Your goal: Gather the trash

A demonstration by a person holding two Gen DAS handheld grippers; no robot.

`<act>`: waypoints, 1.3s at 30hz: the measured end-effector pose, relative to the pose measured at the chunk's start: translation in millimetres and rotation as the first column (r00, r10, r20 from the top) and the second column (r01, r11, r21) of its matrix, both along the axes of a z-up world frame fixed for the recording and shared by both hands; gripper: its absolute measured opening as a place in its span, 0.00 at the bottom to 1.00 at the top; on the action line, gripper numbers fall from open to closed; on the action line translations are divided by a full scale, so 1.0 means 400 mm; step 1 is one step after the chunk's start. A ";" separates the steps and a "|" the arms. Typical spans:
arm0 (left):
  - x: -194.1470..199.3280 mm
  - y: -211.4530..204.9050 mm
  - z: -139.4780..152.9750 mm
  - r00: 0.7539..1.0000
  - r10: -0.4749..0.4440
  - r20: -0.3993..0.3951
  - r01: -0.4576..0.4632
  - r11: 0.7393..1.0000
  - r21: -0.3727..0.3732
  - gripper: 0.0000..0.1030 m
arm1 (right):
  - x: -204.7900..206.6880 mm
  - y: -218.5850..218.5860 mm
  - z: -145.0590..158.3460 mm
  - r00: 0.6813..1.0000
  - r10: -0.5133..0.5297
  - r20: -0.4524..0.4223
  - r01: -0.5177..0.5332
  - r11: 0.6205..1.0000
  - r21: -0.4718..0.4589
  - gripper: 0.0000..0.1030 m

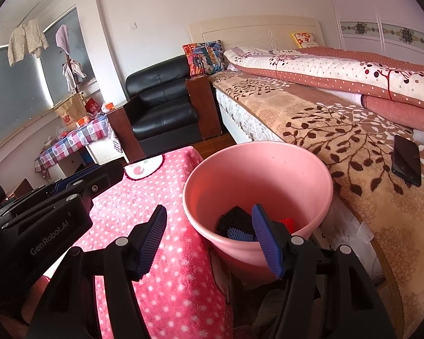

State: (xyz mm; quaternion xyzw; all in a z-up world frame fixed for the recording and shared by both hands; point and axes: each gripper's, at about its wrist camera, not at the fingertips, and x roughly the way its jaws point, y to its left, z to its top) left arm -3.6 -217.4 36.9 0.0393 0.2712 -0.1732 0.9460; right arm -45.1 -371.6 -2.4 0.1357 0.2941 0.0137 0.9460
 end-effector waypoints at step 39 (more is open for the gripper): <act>-0.041 0.024 0.021 1.000 -0.005 0.024 0.006 1.000 -0.015 0.27 | -0.035 0.027 0.029 1.000 0.005 0.019 -0.005 1.000 -0.013 0.61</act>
